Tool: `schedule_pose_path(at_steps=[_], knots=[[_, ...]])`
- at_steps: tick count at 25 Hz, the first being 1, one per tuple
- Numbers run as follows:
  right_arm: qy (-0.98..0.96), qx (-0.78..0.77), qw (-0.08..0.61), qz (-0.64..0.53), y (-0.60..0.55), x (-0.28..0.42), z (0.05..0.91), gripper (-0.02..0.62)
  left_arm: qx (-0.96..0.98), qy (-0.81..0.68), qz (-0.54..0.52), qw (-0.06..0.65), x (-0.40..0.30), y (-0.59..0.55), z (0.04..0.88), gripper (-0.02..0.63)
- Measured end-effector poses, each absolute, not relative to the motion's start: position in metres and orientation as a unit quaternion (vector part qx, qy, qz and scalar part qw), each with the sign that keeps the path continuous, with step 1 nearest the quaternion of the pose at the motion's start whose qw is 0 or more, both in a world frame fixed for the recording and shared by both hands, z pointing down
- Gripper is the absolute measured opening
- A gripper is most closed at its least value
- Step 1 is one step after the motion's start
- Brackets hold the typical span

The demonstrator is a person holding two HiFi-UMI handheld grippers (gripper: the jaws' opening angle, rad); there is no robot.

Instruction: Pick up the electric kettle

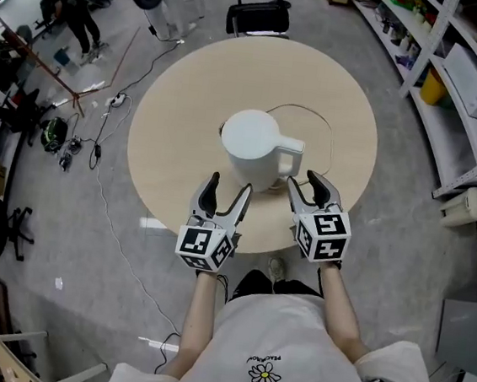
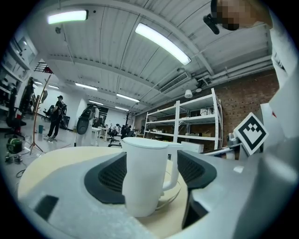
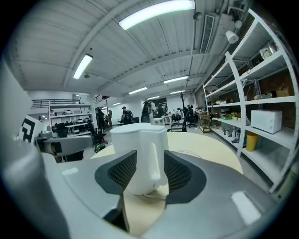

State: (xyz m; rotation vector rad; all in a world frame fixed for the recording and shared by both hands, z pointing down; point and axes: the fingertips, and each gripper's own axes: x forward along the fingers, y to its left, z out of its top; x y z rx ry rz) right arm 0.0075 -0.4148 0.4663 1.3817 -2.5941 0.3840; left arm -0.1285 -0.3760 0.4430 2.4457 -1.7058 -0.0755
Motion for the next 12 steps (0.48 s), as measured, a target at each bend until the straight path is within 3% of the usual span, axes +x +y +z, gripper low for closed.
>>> schedule_pose_path(at_steps=[8, 12], knots=[[-0.850, 0.474, 0.167, 0.155, -0.476, -0.006, 0.527, 0.186, 0.835, -0.537, 0.023, 0.118, -0.133, -0.434, 0.494, 0.459], [-0.835, 0.491, 0.189, 0.159, -0.494, -0.014, 0.541, 0.186, 0.849, -0.516, 0.027, 0.113, -0.135, -0.455, 0.498, 0.494]])
